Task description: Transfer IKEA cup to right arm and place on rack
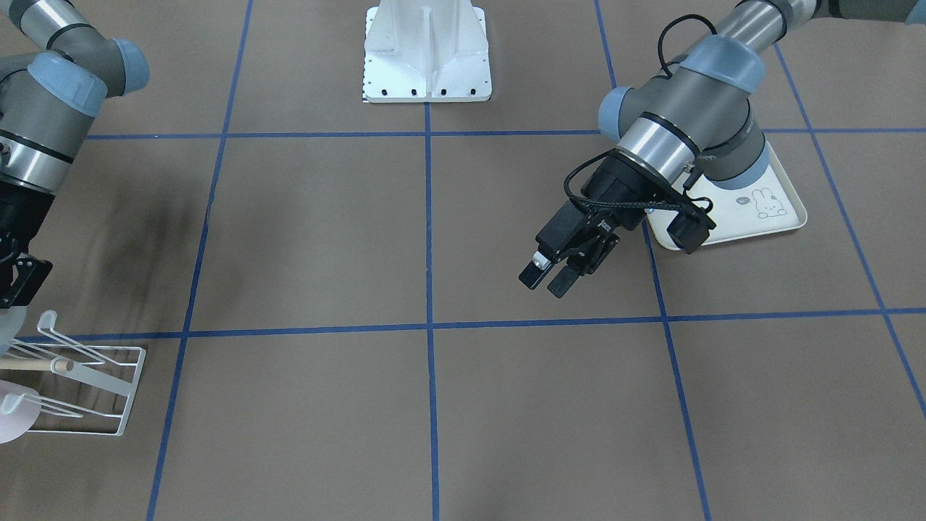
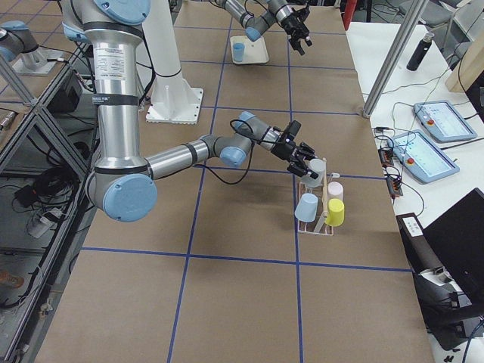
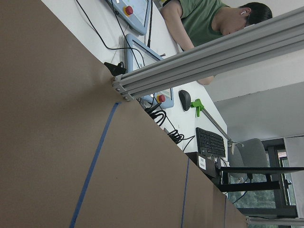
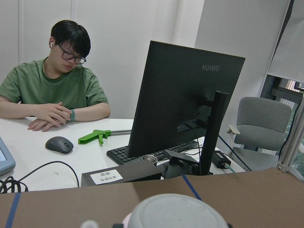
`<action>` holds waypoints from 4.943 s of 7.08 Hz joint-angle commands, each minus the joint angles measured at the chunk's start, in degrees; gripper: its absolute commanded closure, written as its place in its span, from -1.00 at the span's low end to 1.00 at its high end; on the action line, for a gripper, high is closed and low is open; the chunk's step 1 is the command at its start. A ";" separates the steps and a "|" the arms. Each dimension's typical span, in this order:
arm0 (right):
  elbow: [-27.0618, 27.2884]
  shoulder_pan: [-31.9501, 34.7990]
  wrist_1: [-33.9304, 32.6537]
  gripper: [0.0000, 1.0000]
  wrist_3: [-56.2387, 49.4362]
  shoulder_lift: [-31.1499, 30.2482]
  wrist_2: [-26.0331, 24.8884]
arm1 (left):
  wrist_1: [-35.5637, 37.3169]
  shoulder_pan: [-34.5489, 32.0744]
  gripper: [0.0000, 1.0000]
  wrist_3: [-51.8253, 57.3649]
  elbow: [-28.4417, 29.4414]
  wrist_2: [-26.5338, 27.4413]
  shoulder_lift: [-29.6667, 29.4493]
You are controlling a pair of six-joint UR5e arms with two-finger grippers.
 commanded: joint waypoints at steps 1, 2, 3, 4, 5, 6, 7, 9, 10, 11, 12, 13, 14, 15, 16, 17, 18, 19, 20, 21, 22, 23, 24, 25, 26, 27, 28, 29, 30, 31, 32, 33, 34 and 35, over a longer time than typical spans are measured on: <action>-0.52 -0.96 0.00 1.00 0.03 -0.07 0.16 | -0.33 0.24 -1.00 0.00 -0.01 0.00 0.08; -0.69 -0.97 0.00 1.00 0.03 -0.07 0.16 | -0.33 0.42 -1.00 0.00 0.08 0.00 0.08; -1.83 -0.97 0.00 1.00 0.03 -0.16 0.07 | -0.33 0.51 -1.00 0.00 0.08 0.08 0.08; -2.19 -0.88 0.00 1.00 0.03 -0.16 0.07 | -0.33 0.51 -1.00 -0.09 0.08 0.17 0.08; -2.36 -0.88 0.00 1.00 0.03 -0.25 0.07 | -0.33 0.51 -1.00 -0.09 0.17 0.26 0.08; -2.71 -0.88 0.00 1.00 0.03 -0.25 -0.10 | -0.33 0.51 -1.00 -0.18 0.25 0.35 0.08; -3.33 -0.97 0.00 1.00 0.29 -0.07 -0.10 | -0.33 0.59 -1.00 -0.18 0.34 0.43 -0.01; -4.30 -1.14 0.09 1.00 0.65 0.37 -0.19 | -0.33 0.59 -1.00 -0.18 0.43 0.44 0.08; -4.30 -1.32 0.09 1.00 0.65 0.37 -0.19 | -0.33 0.60 -1.00 -0.18 0.43 0.44 -0.01; -4.30 -1.49 0.09 1.00 0.65 0.63 -0.19 | -0.33 0.60 -1.00 -0.18 0.43 0.44 -0.01; -4.39 -1.58 0.09 1.00 0.65 1.50 -0.19 | -0.33 0.60 -1.00 -0.18 0.43 0.44 0.08; -4.30 -1.58 0.09 1.00 0.56 1.86 -0.11 | -0.42 0.60 -1.00 -0.18 0.43 0.35 0.08; -4.30 -1.58 0.09 1.00 0.56 2.30 -0.02 | -0.51 0.60 -1.00 -0.27 0.43 0.35 0.08; -4.04 -1.58 0.09 1.00 0.21 2.39 -0.10 | -0.51 0.60 -1.00 -0.35 0.43 0.35 0.08; -4.21 -1.58 0.26 1.00 0.38 2.48 -0.10 | -0.51 0.60 -1.00 -0.62 0.43 0.35 -0.01; -4.38 -1.58 0.35 1.00 0.73 2.39 -0.02 | -0.51 0.60 -1.00 -0.79 0.34 0.43 -0.01; -4.39 -1.58 0.35 1.00 0.91 2.39 -0.02 | -0.51 0.60 -1.00 -0.79 0.25 0.35 -0.01; -4.91 -1.58 0.35 1.00 1.00 2.39 0.07 | -0.51 0.60 -1.00 -0.79 0.34 0.35 -0.01; -5.52 -1.58 0.44 1.00 1.00 2.39 0.07 | -0.51 0.60 -1.00 -0.79 0.43 0.35 -0.01; -5.70 -1.58 0.44 1.00 1.17 2.30 0.16 | -0.51 0.68 -1.00 -0.79 0.52 0.35 -0.01; -5.62 -1.58 0.44 1.00 1.26 2.30 0.16 | -0.51 0.68 -1.00 -0.79 0.60 0.35 -0.01; -5.62 -1.58 0.53 1.00 1.26 2.30 0.16 | -0.51 0.68 -1.00 -0.79 0.61 0.35 -0.01; -5.70 -1.58 0.53 1.00 1.26 2.30 0.25 | -0.51 0.68 -1.00 -0.79 0.69 0.35 -0.01; -5.71 -1.67 0.53 1.00 1.26 2.39 0.25 | -0.51 0.68 -1.00 -0.79 0.61 0.35 -0.01; -5.71 -1.67 0.53 0.94 1.26 2.39 0.33 | -0.51 0.68 -1.00 -0.79 0.61 0.26 -0.01; -5.79 -1.67 0.53 -0.97 1.18 2.30 0.42 | -0.51 0.68 -1.00 -0.79 0.61 0.26 -0.01; -5.36 -1.67 0.53 -1.00 1.09 2.21 0.68 | -0.51 0.68 -1.00 -0.79 0.61 0.17 -0.01; -5.09 -1.58 0.61 -1.00 0.65 2.13 1.30 | -0.51 0.68 -1.00 -0.79 0.69 0.17 -0.01; -4.65 -1.58 0.70 -1.00 0.30 2.13 1.48 | -0.51 0.68 -1.00 -0.79 0.61 0.17 -0.01; -2.65 -1.41 0.62 -1.00 -0.40 2.04 1.83 | -0.51 0.68 -1.00 -0.79 0.61 0.17 -0.01; 0.76 0.25 0.62 -1.00 -2.41 1.34 4.18 | -0.51 0.68 -1.00 -0.79 0.43 0.08 -0.01; 3.50 2.70 0.62 -1.00 -3.47 1.25 6.90 | -0.42 0.68 -1.00 -0.62 0.34 0.00 -0.01; 5.79 5.42 0.62 -1.00 -3.48 1.16 10.93 | 0.19 0.51 -1.00 -0.01 0.25 -0.44 0.08; 8.24 7.62 0.62 -1.00 -3.48 1.25 15.58 | 0.28 -0.19 -1.00 0.69 -0.18 -3.31 2.08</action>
